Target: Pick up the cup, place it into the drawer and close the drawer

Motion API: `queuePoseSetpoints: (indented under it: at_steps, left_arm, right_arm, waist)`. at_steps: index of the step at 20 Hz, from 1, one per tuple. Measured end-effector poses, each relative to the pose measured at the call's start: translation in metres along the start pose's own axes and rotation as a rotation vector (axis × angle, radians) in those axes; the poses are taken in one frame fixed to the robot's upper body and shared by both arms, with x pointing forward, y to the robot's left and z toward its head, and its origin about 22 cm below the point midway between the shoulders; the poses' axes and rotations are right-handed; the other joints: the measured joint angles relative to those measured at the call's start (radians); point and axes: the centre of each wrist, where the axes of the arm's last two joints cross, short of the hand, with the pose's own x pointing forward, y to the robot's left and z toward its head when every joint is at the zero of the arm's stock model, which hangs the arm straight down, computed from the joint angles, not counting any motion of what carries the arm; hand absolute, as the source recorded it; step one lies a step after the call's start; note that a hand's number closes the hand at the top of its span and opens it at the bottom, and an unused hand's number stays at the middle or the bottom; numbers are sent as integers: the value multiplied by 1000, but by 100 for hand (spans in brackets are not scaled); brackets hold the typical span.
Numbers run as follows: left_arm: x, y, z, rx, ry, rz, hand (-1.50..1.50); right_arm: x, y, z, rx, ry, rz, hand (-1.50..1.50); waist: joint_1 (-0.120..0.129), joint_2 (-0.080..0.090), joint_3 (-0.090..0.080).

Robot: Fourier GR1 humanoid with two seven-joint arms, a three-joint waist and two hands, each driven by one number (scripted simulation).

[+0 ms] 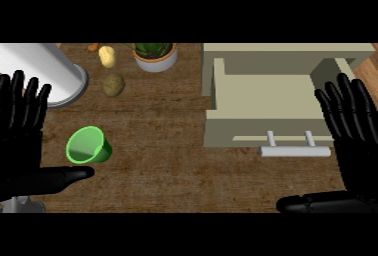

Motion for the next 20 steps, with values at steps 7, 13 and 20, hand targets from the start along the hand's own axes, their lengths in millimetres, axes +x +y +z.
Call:
queuePoseSetpoints:
  at_steps: [7,13,20]
  left_arm:
    - [-10,-6,-2,8,9,12,-150]
    - [-17,-3,-6,28,35,14,-150]
    - [-26,3,-2,65,73,-4,-150]
  right_arm:
    - [-7,5,-8,-1,3,-8,-150]
    - [-14,9,-11,8,-4,-16,-150]
    - [-11,3,-6,5,-6,-5,-150]
  waist:
    - [0,0,0]
    - [0,0,0]
    - [0,-1,0]
